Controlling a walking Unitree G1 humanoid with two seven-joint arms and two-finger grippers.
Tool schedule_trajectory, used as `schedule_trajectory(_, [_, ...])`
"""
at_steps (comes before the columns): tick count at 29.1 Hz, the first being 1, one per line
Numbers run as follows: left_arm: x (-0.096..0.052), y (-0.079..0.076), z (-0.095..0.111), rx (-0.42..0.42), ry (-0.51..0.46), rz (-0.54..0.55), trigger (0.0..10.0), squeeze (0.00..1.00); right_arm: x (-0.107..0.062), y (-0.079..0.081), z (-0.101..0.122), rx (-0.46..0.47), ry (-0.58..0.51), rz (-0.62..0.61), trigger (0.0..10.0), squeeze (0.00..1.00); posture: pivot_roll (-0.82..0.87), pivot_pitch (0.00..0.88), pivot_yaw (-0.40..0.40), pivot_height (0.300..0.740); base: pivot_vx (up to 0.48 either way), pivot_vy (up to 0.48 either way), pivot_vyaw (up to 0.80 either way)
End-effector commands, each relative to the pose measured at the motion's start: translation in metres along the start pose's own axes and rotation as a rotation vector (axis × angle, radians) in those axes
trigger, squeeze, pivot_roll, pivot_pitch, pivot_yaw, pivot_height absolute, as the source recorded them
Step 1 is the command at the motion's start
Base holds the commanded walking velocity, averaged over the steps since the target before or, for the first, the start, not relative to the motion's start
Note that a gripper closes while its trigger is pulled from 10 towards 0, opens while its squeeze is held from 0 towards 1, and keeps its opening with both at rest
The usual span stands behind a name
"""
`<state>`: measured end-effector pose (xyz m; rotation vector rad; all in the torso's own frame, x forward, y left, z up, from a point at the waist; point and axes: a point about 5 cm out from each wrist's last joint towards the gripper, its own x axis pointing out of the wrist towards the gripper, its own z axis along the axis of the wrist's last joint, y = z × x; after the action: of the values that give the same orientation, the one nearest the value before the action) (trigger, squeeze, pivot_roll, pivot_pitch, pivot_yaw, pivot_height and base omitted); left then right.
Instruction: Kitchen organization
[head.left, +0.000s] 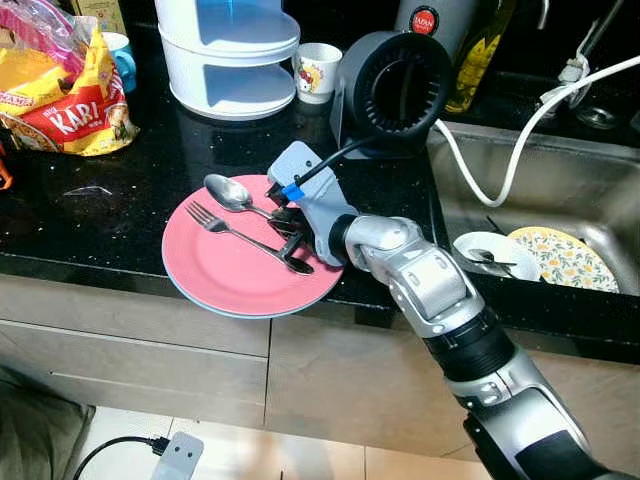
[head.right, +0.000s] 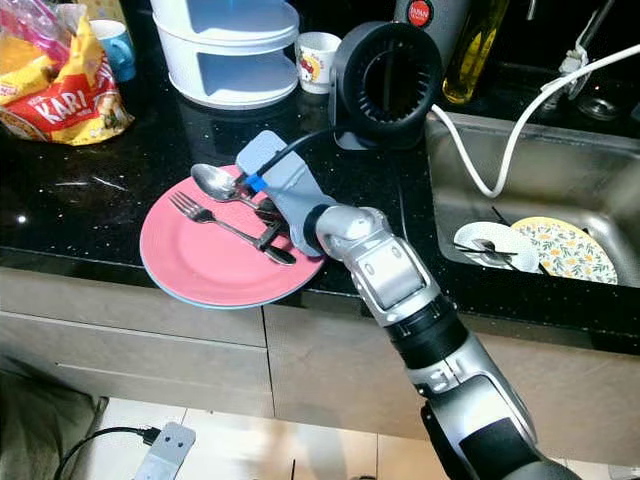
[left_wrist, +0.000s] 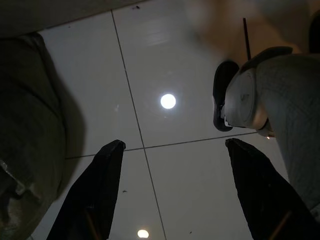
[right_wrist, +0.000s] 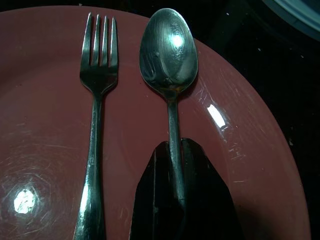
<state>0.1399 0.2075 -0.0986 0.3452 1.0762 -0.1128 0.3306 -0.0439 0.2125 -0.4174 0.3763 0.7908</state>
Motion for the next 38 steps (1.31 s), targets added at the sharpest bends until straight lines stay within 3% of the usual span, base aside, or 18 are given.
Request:
schedule_trajectory(1, [-0.001, -0.006, -0.008, -0.006, 0.03, -0.013, 10.0, 0.0, 0.005, 0.0, -0.021, 0.053, 0.092, 0.01, 0.0, 0.0, 0.08, 0.101, -0.102, 0.74, 0.0, 0.0, 0.0])
schedule_trajectory(5, [-0.001, -0.006, -0.008, -0.006, 0.029, -0.012, 10.0, 0.0, 0.004, -0.002, -0.017, 0.086, 0.052, 0.01, 0.0, 0.0, 0.08, 0.101, -0.1, 0.74, 0.0, 0.0, 0.0])
schedule_trajectory(6, [-0.001, -0.005, -0.008, -0.006, 0.028, -0.011, 10.0, 0.0, 0.0, -0.005, -0.004, 0.161, -0.085, 0.038, 0.0, 0.0, 0.08, 0.102, -0.093, 0.74, 0.0, 0.0, 0.0])
schedule_trajectory(8, [-0.001, -0.005, -0.008, -0.006, 0.028, -0.011, 10.0, 0.0, -0.005, -0.007, 0.006, 0.226, -0.19, 0.073, 0.0, 0.0, 0.08, 0.103, -0.09, 0.74, 0.0, 0.0, 0.0])
schedule_trajectory(9, [-0.001, -0.005, -0.008, -0.006, 0.028, -0.011, 10.0, 0.0, -0.005, -0.007, 0.006, 0.226, -0.19, 0.073, 0.0, 0.0, 0.08, 0.103, -0.09, 0.74, 0.0, 0.0, 0.0])
schedule_trajectory(11, [-0.001, -0.005, -0.009, -0.005, 0.03, -0.012, 10.0, 0.0, -0.014, -0.007, 0.015, 0.269, -0.33, 0.142, 0.0, 0.0, 0.08, 0.103, -0.088, 0.74, 0.0, 0.0, 0.0])
schedule_trajectory(14, [-0.001, -0.005, -0.009, -0.005, 0.031, -0.012, 10.0, 0.0, -0.021, -0.006, 0.02, 0.29, -0.408, 0.182, 0.0, 0.0, 0.08, 0.106, -0.083, 0.74, 0.0, 0.0, 0.0])
schedule_trajectory(15, [-0.001, -0.005, -0.008, -0.005, 0.028, -0.013, 10.0, 0.0, -0.03, -0.006, 0.025, 0.315, -0.504, 0.223, 4.0, 0.0, 0.08, 0.106, -0.081, 0.74, 0.0, 0.0, 0.0])
schedule_trajectory(16, [-0.001, -0.005, -0.008, -0.003, 0.029, -0.014, 10.0, 0.0, -0.05, -0.009, 0.033, 0.38, -0.697, 0.285, 10.0, 0.0, 0.08, 0.106, -0.078, 0.74, 0.0, 0.0, 0.0])
schedule_trajectory(18, [-0.001, -0.005, -0.008, -0.003, 0.029, -0.014, 10.0, 0.0, -0.05, -0.009, 0.033, 0.38, -0.697, 0.285, 10.0, 0.0, 0.08, 0.106, -0.078, 0.74, 0.0, 0.0, 0.0])
schedule_trajectory(20, [-0.001, -0.005, -0.008, -0.001, 0.029, -0.015, 10.0, 0.0, -0.061, -0.015, 0.037, 0.455, -0.814, 0.296, 10.0, 0.0, 0.07, 0.105, -0.072, 0.74, 0.0, 0.0, 0.0])
schedule_trajectory(25, [-0.001, -0.004, -0.008, 0.004, 0.03, -0.015, 10.0, 0.0, -0.073, -0.03, 0.043, 0.549, -0.96, 0.263, 10.0, 0.0, 0.07, 0.105, -0.066, 0.74, 0.0, 0.0, -0.53])
schedule_trajectory(32, [-0.001, -0.004, -0.007, 0.002, 0.025, -0.019, 10.0, 0.0, -0.077, -0.045, 0.04, 0.607, -1.0, 0.182, 10.0, 0.0, 0.07, 0.106, -0.066, 0.74, 0.0, 0.0, -0.77])
schedule_trajectory(33, [-0.001, -0.003, -0.007, 0.001, 0.024, -0.019, 10.0, 0.0, -0.076, -0.053, 0.036, 0.646, -0.998, 0.113, 10.0, 0.0, 0.07, 0.107, -0.064, 0.74, 0.0, 0.0, -0.77])
schedule_trajectory(38, [-0.001, -0.003, -0.007, 0.004, 0.027, -0.019, 10.0, 0.0, -0.073, -0.059, 0.03, 0.647, -0.962, 0.019, 10.0, 0.0, 0.07, 0.108, -0.064, 0.74, 0.0, 0.0, -0.15])
